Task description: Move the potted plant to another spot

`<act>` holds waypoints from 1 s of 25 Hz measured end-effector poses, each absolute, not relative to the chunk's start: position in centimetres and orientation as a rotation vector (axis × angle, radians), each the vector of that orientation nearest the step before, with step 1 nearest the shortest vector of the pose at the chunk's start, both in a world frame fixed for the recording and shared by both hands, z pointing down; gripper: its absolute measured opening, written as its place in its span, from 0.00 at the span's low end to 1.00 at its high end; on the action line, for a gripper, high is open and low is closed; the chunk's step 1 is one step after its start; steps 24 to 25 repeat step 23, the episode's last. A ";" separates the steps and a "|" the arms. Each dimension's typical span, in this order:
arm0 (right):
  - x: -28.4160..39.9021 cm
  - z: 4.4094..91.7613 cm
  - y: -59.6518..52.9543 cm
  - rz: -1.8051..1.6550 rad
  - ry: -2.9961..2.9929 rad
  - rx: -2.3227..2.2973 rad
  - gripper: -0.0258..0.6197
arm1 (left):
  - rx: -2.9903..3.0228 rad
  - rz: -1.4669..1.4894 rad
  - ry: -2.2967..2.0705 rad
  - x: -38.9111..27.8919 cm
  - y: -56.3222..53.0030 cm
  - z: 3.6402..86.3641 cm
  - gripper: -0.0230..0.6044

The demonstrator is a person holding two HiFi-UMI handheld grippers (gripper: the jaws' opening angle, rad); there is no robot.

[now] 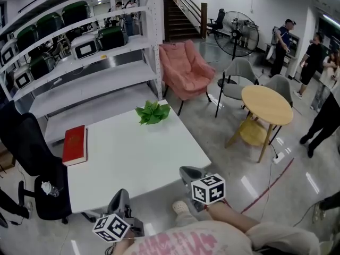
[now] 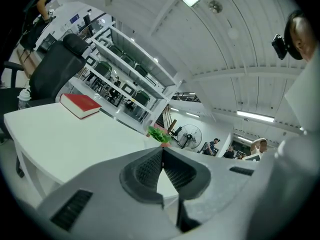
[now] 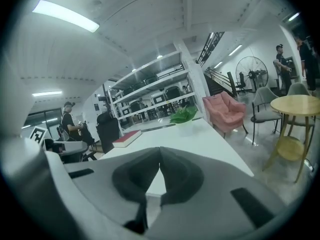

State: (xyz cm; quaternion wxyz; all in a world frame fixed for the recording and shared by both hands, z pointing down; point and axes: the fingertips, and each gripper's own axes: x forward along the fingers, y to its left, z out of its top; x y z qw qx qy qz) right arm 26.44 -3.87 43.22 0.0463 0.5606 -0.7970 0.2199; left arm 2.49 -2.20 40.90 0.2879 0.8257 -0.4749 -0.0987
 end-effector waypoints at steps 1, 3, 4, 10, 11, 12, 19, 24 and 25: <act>26.5 43.2 -3.7 0.673 -2.432 1.711 0.05 | 2.203 -0.263 -1.269 2.5 -2.0 41.0 0.04; 26.4 43.5 -3.2 0.676 -2.429 1.710 0.05 | 2.197 -0.263 -1.271 2.4 -1.6 41.3 0.04; 26.5 43.7 -2.9 0.678 -2.425 1.708 0.05 | 2.194 -0.263 -1.271 2.4 -1.4 41.4 0.04; 27.2 44.3 -1.3 0.698 -2.402 1.710 0.05 | 2.193 -0.251 -1.244 3.4 -0.2 41.7 0.04; 27.4 44.4 -1.1 0.705 -2.396 1.714 0.05 | 2.193 -0.247 -1.240 3.5 0.0 41.8 0.04; 27.5 44.6 -0.9 0.713 -2.391 1.719 0.05 | 2.194 -0.243 -1.237 3.6 0.2 41.8 0.04; 28.0 45.3 -0.2 0.744 -2.382 1.745 0.05 | 2.198 -0.221 -1.232 3.9 0.9 42.1 0.04; 28.3 45.4 -0.2 0.760 -2.370 1.762 0.05 | 2.202 -0.212 -1.225 4.2 0.8 42.1 0.04; 28.3 45.4 -0.2 0.760 -2.370 1.762 0.05 | 2.202 -0.212 -1.225 4.2 0.8 42.1 0.04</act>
